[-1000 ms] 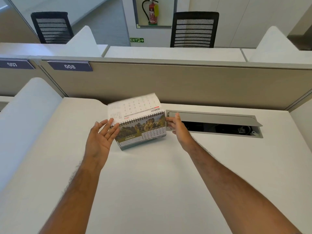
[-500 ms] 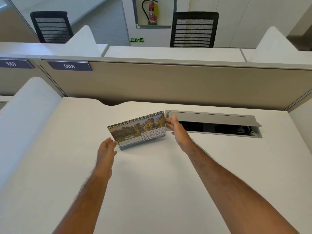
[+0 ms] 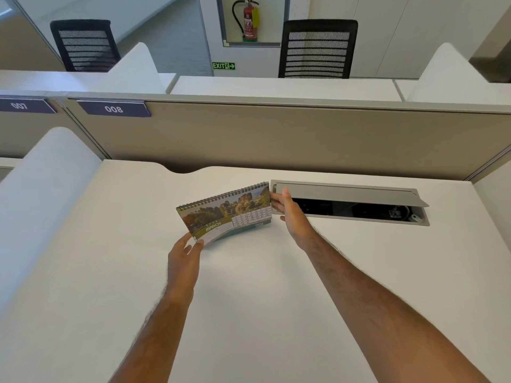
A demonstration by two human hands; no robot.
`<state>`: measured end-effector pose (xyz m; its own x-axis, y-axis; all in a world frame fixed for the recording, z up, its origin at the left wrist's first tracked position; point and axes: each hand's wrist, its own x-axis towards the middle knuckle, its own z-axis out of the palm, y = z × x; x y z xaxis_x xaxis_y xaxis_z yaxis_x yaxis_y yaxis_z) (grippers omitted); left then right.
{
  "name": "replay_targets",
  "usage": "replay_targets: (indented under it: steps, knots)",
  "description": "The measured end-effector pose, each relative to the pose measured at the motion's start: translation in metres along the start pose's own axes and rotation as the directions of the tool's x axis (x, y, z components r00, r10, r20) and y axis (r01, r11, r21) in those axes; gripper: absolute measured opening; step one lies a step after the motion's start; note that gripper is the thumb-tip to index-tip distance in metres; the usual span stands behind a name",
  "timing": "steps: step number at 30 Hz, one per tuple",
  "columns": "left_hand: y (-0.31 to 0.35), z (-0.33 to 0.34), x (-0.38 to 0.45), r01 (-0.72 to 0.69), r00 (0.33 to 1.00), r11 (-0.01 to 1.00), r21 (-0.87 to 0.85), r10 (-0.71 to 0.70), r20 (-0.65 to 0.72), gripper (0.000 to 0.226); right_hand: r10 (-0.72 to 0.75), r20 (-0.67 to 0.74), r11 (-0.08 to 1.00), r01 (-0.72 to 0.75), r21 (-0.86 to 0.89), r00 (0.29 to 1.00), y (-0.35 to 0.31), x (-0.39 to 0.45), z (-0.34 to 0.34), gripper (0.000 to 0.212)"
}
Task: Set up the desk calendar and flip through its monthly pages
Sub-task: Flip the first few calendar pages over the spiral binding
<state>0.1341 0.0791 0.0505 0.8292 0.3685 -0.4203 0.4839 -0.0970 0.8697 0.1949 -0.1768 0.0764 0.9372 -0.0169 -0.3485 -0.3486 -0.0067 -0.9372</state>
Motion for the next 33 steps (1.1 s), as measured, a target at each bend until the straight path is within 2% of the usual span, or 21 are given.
replay_targets:
  steps: [2,5,8,13,16,22,28,30,33]
  knots:
    - [0.001,0.000,-0.005,0.000,0.998,1.000,0.015,0.001,-0.070,0.035,-0.002,-0.003,1.000,0.002,0.005,1.000,0.000,0.000,0.000,0.053]
    - [-0.003,-0.004,-0.003,-0.055,0.996,0.998,0.016,0.056,-0.073,0.021,0.011,-0.013,1.000,-0.011,0.002,1.000,0.001,0.001,0.000,0.060]
    - [-0.004,-0.009,-0.004,-0.067,0.997,0.998,0.020,0.067,-0.047,0.025,0.016,-0.027,1.000,-0.016,-0.010,1.000,0.002,0.002,0.002,0.062]
    - [-0.002,-0.010,-0.009,-0.057,0.998,0.995,-0.084,0.059,0.016,0.022,0.006,-0.036,1.000,-0.006,-0.004,0.999,0.002,0.001,0.002,0.062]
    - [-0.001,-0.013,-0.007,0.004,0.997,0.987,-0.163,0.009,0.077,0.028,0.005,-0.040,1.000,-0.005,0.003,0.999,0.003,0.001,0.003,0.064]
    - [0.015,-0.023,-0.015,-0.031,0.972,0.943,-0.331,0.106,0.210,0.040,0.017,-0.025,0.999,-0.016,0.050,1.000,0.006,0.004,0.000,0.070]
    - [0.034,-0.033,-0.002,0.055,0.963,0.792,-0.607,0.120,0.243,0.057,0.025,0.000,0.998,-0.025,0.051,1.000,0.012,0.006,-0.005,0.069]
    - [0.041,-0.035,0.006,0.043,0.958,0.791,-0.610,0.142,0.251,0.064,0.031,-0.018,0.998,-0.030,0.060,0.999,0.008,0.004,-0.005,0.063]
    - [0.052,-0.037,0.012,0.000,0.944,0.831,-0.557,0.184,0.274,0.067,0.013,0.010,0.999,-0.013,0.046,1.000,0.008,0.003,-0.006,0.071]
